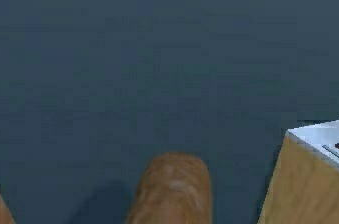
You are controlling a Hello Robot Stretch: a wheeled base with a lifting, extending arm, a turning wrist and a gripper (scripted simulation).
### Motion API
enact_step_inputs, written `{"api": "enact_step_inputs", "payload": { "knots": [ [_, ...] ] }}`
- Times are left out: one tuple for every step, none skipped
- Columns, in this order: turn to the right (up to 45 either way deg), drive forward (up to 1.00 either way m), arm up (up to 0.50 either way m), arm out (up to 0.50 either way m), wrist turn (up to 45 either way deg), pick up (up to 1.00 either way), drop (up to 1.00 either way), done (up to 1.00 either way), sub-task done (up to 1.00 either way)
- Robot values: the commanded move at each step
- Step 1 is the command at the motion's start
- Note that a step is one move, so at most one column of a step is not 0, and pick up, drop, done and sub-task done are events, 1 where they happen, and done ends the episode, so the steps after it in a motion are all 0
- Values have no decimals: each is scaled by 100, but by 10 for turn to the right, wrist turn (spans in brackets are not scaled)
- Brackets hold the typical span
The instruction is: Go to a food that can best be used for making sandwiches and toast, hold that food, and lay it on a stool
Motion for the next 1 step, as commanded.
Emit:
{"api": "enact_step_inputs", "payload": {
  "knots": [
    [450, 0, 0, 0, 0, 0, 0, 0, 0]
  ]
}}
